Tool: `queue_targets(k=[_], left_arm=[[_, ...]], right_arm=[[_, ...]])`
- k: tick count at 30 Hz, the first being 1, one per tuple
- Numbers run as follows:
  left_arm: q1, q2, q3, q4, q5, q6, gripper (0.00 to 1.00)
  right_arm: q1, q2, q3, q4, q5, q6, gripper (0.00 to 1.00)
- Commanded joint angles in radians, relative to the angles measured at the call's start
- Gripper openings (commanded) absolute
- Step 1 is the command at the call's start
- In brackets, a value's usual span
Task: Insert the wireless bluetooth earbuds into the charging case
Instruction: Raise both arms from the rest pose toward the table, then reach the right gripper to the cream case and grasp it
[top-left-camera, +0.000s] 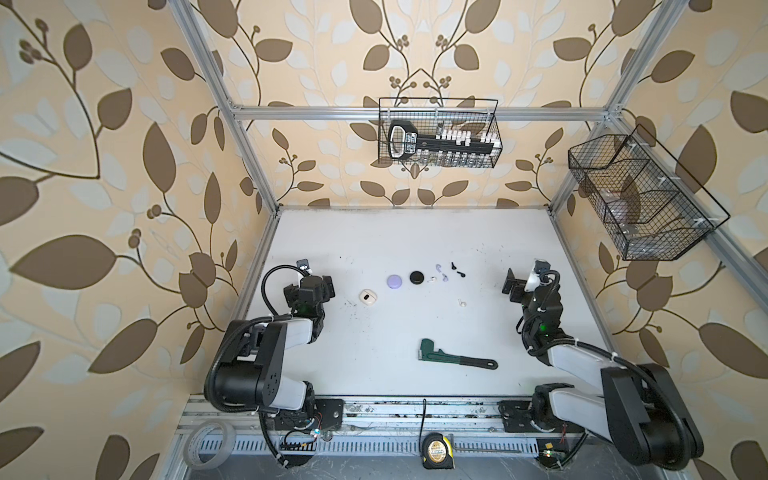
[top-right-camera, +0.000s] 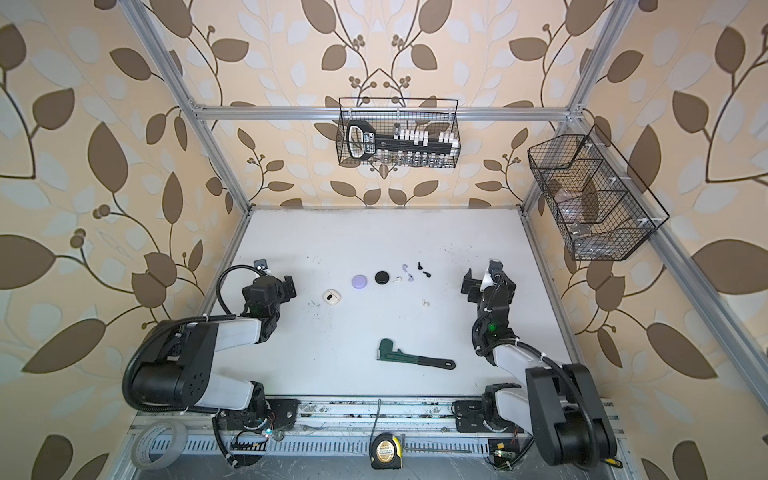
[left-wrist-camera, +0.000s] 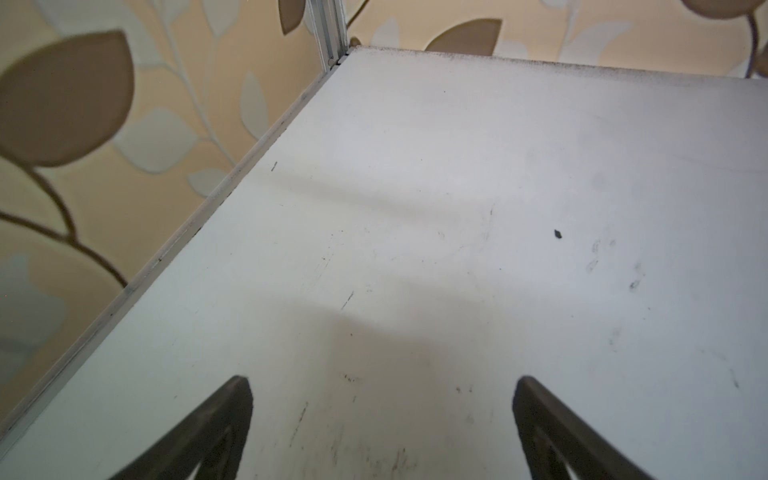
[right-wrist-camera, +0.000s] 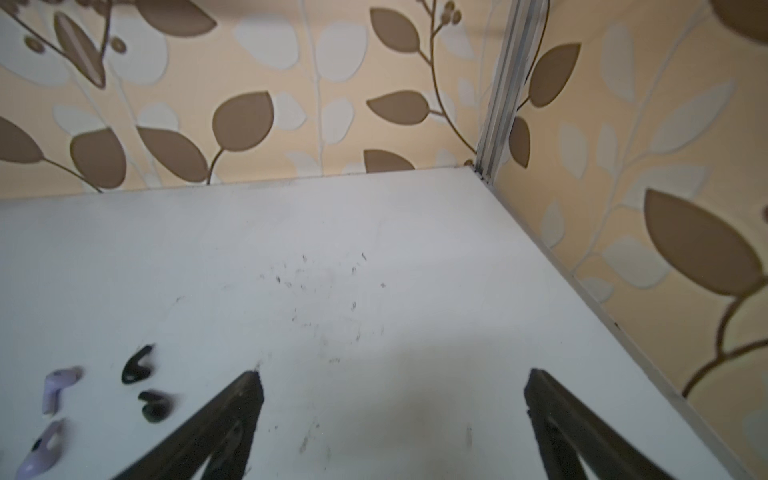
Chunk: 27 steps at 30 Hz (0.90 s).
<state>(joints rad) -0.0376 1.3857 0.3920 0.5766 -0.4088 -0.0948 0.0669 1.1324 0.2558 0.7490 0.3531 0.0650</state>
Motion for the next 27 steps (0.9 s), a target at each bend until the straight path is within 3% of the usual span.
queue_targets(k=[1, 4, 8, 12, 14, 16, 18, 19, 21, 23, 25, 27], left_arm=[[0.008, -0.106, 0.109, -0.196, -0.036, -0.049, 0.99], [0.008, -0.186, 0.141, -0.298, -0.001, -0.116, 0.99], [0.008, -0.306, 0.245, -0.530, 0.064, -0.260, 0.99], [0.008, -0.419, 0.387, -0.839, 0.191, -0.481, 0.99], [0.008, -0.459, 0.403, -0.938, 0.217, -0.588, 0.99], [0.010, -0.505, 0.341, -0.949, 0.262, -0.753, 0.99], [0.019, -0.530, 0.272, -0.859, 0.415, -0.845, 0.99], [0.022, -0.528, 0.243, -0.773, 0.522, -0.855, 0.99], [0.023, -0.501, 0.252, -0.723, 0.629, -0.853, 0.99], [0.024, -0.485, 0.296, -0.818, 0.616, -0.820, 0.99], [0.024, -0.507, 0.310, -0.924, 0.495, -0.786, 0.99], [0.025, -0.559, 0.245, -0.922, 0.406, -0.801, 0.99]], right_arm=[[-0.003, -0.103, 0.041, -0.186, 0.037, 0.051, 1.00], [-0.003, -0.203, 0.081, -0.328, 0.029, 0.176, 1.00], [-0.005, -0.283, 0.110, -0.438, -0.046, 0.230, 1.00], [-0.020, -0.330, 0.143, -0.486, -0.298, 0.234, 1.00], [-0.009, -0.347, 0.194, -0.558, -0.310, 0.304, 1.00], [0.019, -0.360, 0.222, -0.588, -0.341, 0.336, 1.00], [0.062, -0.375, 0.235, -0.585, -0.387, 0.337, 1.00], [0.094, -0.384, 0.241, -0.586, -0.400, 0.329, 1.00], [0.162, -0.403, 0.242, -0.587, -0.428, 0.304, 1.00], [0.261, -0.418, 0.216, -0.548, -0.440, 0.271, 1.00], [0.395, -0.409, 0.168, -0.467, -0.407, 0.210, 1.00], [0.528, -0.361, 0.151, -0.431, -0.317, 0.152, 1.00]])
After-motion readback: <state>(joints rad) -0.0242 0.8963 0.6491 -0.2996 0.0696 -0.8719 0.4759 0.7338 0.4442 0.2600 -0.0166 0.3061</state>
